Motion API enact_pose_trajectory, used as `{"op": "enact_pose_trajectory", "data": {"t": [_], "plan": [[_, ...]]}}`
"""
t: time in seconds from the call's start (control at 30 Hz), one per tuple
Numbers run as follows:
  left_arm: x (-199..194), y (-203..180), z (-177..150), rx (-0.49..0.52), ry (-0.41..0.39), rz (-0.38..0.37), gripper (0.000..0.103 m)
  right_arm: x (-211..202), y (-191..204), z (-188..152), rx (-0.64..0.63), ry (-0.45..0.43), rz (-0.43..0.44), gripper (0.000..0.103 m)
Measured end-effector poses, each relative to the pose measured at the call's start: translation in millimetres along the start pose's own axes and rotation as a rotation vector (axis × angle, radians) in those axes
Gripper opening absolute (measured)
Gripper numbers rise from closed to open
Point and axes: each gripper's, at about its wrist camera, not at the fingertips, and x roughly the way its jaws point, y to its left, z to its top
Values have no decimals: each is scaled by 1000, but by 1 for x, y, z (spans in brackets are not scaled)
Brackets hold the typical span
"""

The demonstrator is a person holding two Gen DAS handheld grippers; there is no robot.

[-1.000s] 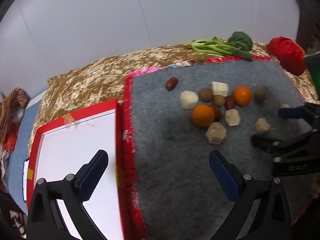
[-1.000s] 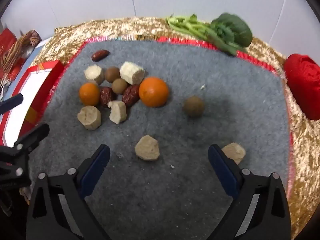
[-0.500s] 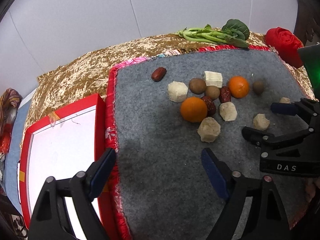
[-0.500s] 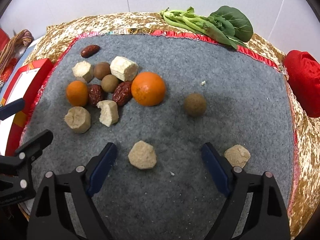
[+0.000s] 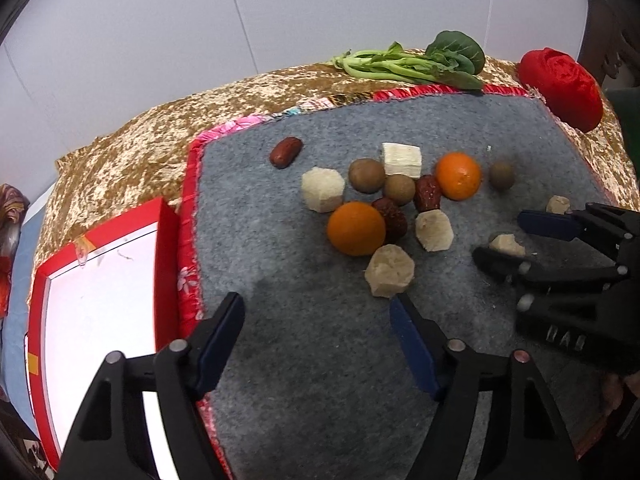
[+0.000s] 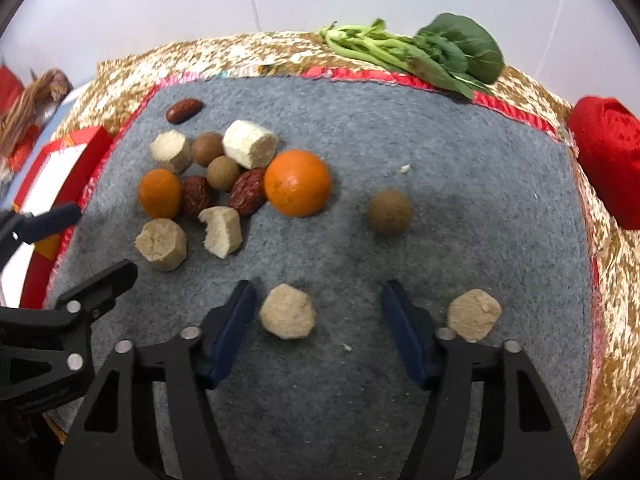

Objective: Organize fruits
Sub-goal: 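Close the right tool on a tan chunk while the left tool grasps another tan chunk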

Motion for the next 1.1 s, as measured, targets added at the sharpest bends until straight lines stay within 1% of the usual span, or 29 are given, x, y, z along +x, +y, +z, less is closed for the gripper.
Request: {"op": "enact_pose_trajectory", "data": {"t": [0.03, 0.1, 0.17, 0.23, 0.3, 0.33, 0.37, 0.47, 0.53, 0.63, 0.7, 0.73, 0.77, 0.8, 0.87, 0.97, 1.03, 1.1], "plan": [[2, -2, 0, 1, 4, -5, 71, -1, -5, 0, 18, -2, 24, 51], [6, -5, 1, 1, 16, -9, 70, -3, -17, 1, 59, 0, 68, 47], [11, -8, 2, -1, 34, -20, 66, -6, -23, -1, 88, 1, 105, 45], [15, -10, 5, -9, 46, -35, 66, -9, -25, -2, 88, -4, 118, 41], [16, -14, 9, -15, 41, -51, 66, -10, -26, -3, 86, -6, 138, 39], [17, -16, 12, -20, 37, -76, 66, -11, -27, -4, 79, -4, 140, 39], [18, -18, 14, -23, 41, -84, 66, -10, -27, -5, 69, 3, 145, 39], [20, -23, 13, -1, 57, -88, 66, -8, -22, -7, 43, 12, 152, 40], [19, -26, 11, 14, 54, -93, 66, -8, -22, -7, 35, 16, 153, 41], [21, -23, 11, 3, 56, -111, 65, -5, -18, -7, 9, 27, 134, 44], [21, -21, 13, -7, 52, -122, 63, -2, -13, -4, -15, 31, 113, 45], [20, -21, 14, -6, 50, -128, 59, -2, -11, -4, -21, 31, 106, 45], [19, -22, 14, -5, 50, -142, 56, -2, -10, -5, -28, 30, 100, 45], [19, -22, 15, -7, 51, -158, 55, -2, -9, -5, -32, 29, 96, 45], [18, -22, 15, -9, 48, -181, 52, -3, -10, -6, -28, 26, 94, 43], [21, -23, 17, -13, 51, -184, 48, -5, -11, -8, -18, 17, 98, 39], [22, -22, 19, -23, 45, -186, 47, -8, -15, -6, -2, 6, 121, 30], [25, -21, 22, -44, 47, -193, 47, -12, -21, -6, 35, -3, 155, 29]]}}
